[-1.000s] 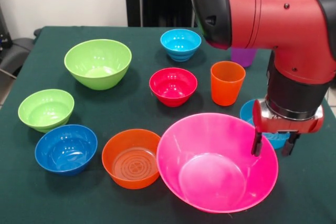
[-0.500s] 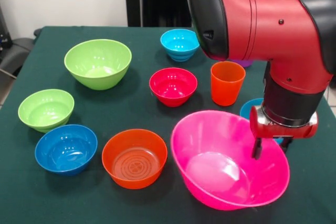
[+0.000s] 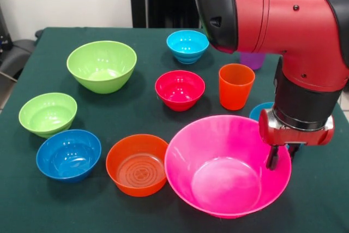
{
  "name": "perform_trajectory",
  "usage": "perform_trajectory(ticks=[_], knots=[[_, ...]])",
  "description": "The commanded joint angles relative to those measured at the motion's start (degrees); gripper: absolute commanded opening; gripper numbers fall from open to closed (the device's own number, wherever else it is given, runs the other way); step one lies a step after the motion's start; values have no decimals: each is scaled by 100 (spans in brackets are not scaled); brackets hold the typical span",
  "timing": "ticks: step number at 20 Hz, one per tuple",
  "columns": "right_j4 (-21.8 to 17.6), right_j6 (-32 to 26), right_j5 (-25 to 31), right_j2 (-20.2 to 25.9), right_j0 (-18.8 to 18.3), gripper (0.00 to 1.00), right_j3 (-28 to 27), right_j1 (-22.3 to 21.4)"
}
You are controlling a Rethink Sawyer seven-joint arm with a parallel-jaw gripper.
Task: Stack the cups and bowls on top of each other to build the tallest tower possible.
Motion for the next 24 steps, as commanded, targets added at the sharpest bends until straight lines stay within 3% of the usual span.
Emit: perform_trajectory(ticks=[1, 7, 14, 20, 24], knots=[[56, 860, -128, 441, 101, 0, 266, 140], [197, 997, 158, 357, 167, 0, 572, -575], [465, 965, 1353, 296, 85, 0, 736, -1522], [539, 863, 1925, 159, 19, 0, 794, -1963], [551, 831, 1971, 95, -8, 0, 1070, -2256]])
